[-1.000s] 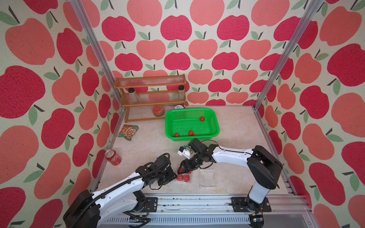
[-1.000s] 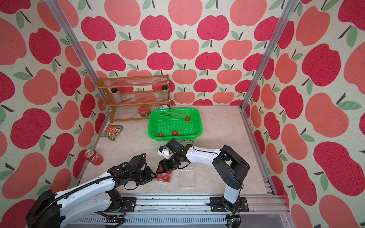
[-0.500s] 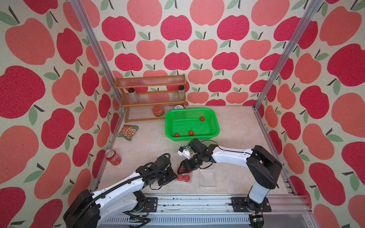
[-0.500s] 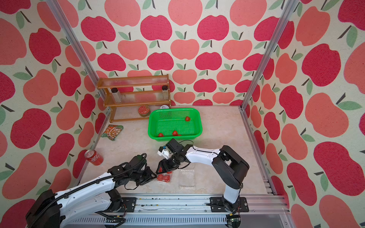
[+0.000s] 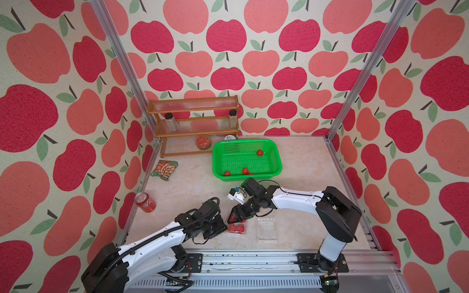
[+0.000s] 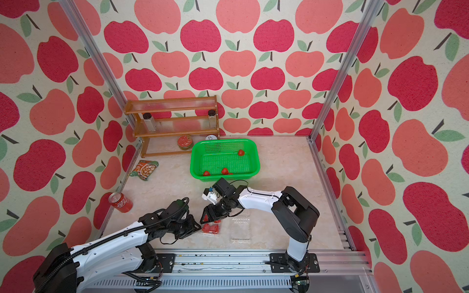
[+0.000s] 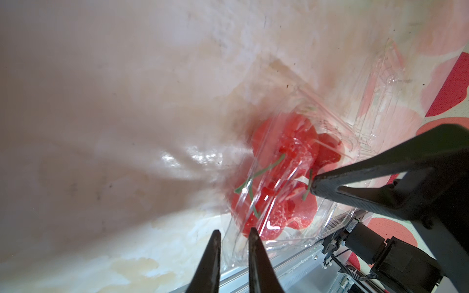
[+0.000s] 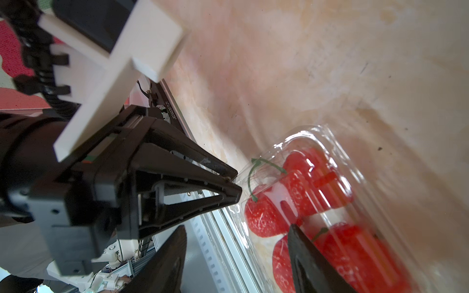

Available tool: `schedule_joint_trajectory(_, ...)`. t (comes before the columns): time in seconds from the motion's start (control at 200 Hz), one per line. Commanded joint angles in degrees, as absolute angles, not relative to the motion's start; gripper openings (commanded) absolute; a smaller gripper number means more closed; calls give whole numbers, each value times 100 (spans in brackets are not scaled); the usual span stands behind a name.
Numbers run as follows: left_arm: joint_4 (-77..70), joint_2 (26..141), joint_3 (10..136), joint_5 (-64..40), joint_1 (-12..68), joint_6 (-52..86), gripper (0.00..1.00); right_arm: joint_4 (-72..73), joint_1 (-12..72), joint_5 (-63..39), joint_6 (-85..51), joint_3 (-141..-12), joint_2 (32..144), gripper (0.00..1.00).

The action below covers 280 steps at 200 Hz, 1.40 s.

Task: Pack strawberries into containers
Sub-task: Close the packing box at the center of the board.

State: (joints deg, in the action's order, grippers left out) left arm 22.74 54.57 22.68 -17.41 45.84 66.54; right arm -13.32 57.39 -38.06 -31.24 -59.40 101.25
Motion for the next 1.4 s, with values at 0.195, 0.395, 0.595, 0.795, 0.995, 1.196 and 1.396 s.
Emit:
schedule_joint_trajectory(0.195,2907,5702,2267,-1679,4722,6612,14,-1532,5782,-3683,-3199,-5950,10301,65)
schedule_joint_trajectory(0.395,2891,5893,2319,-1627,4770,6585,13,-1516,5774,-3700,-3208,-5950,10313,66)
schedule_joint_trajectory(0.595,2916,5998,2382,-1600,4807,6557,12,-1490,5766,-3718,-3207,-5950,10318,65)
schedule_joint_trajectory(0.795,3134,5849,2432,-1556,4816,6565,51,-1460,5757,-3726,-3217,-5924,10310,65)
schedule_joint_trajectory(0.995,3569,5453,2688,-1355,4816,6483,52,-1442,5740,-3734,-3225,-5907,10288,65)
schedule_joint_trajectory(1.196,3681,5583,3017,-1323,4816,6287,51,-1354,5732,-3814,-3274,-5882,10302,65)
schedule_joint_trajectory(1.396,3421,6050,3081,-1470,4919,6136,50,-1344,5732,-3814,-3305,-5871,10310,65)
